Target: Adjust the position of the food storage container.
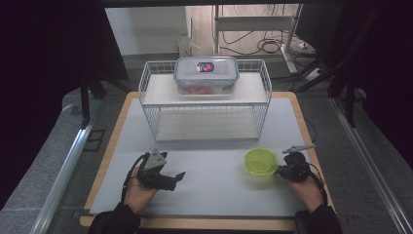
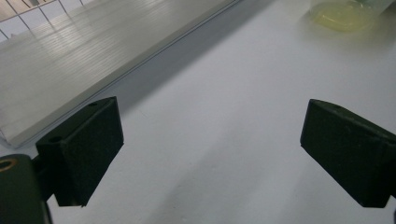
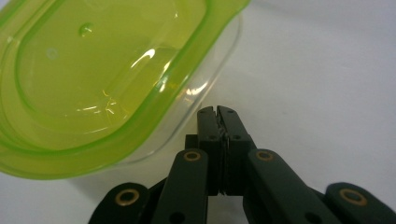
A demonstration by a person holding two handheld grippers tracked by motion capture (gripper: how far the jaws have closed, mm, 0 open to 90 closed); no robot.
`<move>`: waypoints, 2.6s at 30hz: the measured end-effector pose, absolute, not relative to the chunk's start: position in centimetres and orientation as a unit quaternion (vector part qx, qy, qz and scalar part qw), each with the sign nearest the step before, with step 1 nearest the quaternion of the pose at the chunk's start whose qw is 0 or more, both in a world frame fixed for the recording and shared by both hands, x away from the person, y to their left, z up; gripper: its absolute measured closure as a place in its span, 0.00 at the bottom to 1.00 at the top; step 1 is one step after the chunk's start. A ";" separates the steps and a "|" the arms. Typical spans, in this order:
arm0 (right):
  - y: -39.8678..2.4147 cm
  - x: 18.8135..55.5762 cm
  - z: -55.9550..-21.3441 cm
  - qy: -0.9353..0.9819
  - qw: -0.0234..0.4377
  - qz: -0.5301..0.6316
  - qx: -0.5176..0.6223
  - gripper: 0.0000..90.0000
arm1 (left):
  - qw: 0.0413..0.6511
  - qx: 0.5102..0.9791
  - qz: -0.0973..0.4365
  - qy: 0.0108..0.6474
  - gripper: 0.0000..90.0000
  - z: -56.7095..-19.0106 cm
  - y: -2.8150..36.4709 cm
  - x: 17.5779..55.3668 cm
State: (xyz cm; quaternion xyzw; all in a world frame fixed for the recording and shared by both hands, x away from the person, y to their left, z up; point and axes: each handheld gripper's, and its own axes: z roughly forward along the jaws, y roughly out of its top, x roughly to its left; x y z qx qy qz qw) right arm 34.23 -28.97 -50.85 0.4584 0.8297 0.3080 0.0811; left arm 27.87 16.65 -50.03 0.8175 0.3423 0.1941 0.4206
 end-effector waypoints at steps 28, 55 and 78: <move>-19.0 35.1 -51.8 0.864 0.016 0.335 0.375 0.99 | 0.416 0.813 0.190 0.361 0.07 -50.3 17.9 27.0; -19.8 34.9 -50.0 0.864 0.107 0.348 0.348 0.72 | 0.396 0.827 0.196 0.349 0.07 -50.6 17.5 26.7; -21.5 32.9 -49.3 0.853 0.144 0.374 0.334 0.23 | 0.389 0.828 0.207 0.347 0.06 -51.6 18.0 25.9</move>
